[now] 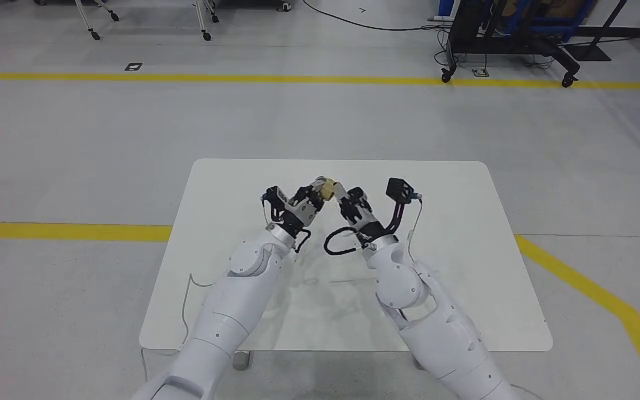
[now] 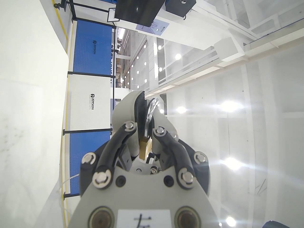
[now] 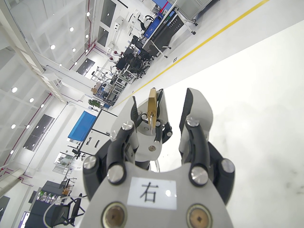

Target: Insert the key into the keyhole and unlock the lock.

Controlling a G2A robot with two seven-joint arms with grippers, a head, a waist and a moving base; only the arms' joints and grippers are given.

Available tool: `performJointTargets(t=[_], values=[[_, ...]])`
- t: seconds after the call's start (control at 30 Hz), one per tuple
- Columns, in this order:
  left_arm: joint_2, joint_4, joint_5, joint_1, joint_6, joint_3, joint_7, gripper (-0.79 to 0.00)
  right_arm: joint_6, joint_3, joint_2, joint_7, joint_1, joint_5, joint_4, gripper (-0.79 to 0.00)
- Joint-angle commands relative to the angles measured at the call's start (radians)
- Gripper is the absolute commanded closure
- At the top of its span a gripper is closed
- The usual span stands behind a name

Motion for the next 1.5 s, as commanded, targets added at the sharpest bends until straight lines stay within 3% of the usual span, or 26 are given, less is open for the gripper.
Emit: performJointTargets(t=[0.0,0.13,0.27,0.4,0.47,0.57,0.67,1.13,1.17,1.2,1.47], values=[[0.001,0.001,0.005,-0.001,0.001,-0.004,0.007,0.000,-0.007,0.012,0.000,0.007,-0.008,0.012,-0.006,-0.419],[0.002,0.001,0.009,0.000,0.005,-0.011,0.014,0.000,-0.020,0.032,0.002,0.038,-0.026,0.037,-0.021,-0.502],[0.003,0.001,0.021,-0.001,0.010,-0.013,0.019,0.000,-0.043,0.046,0.009,0.105,-0.042,0.022,-0.031,-0.486],[0.003,0.001,0.032,-0.001,0.016,-0.013,0.020,0.000,-0.056,0.054,0.014,0.142,-0.050,-0.013,-0.033,-0.357],[0.003,0.000,0.034,0.000,0.018,-0.013,0.019,0.000,-0.059,0.056,0.014,0.143,-0.052,-0.020,-0.035,-0.237],[0.003,0.000,0.038,-0.001,0.020,-0.014,0.018,0.000,-0.063,0.057,0.013,0.143,-0.053,-0.024,-0.036,-0.172],[0.003,0.000,0.039,0.000,0.021,-0.014,0.016,0.000,-0.063,0.055,0.012,0.144,-0.049,-0.027,-0.034,0.000],[0.003,0.002,0.050,-0.002,0.020,-0.012,-0.009,0.000,-0.070,0.050,0.003,0.160,-0.020,-0.005,-0.008,0.000],[0.003,0.002,0.047,-0.002,0.019,-0.014,-0.009,0.000,-0.072,0.054,0.003,0.162,-0.022,0.004,-0.010,-0.585],[0.003,0.003,0.045,-0.003,0.018,-0.016,-0.008,0.000,-0.073,0.059,0.003,0.165,-0.024,0.010,-0.013,-0.785],[0.003,0.003,0.030,-0.002,0.013,-0.030,0.002,0.000,-0.072,0.063,0.004,0.174,-0.026,0.015,-0.016,-0.785]])
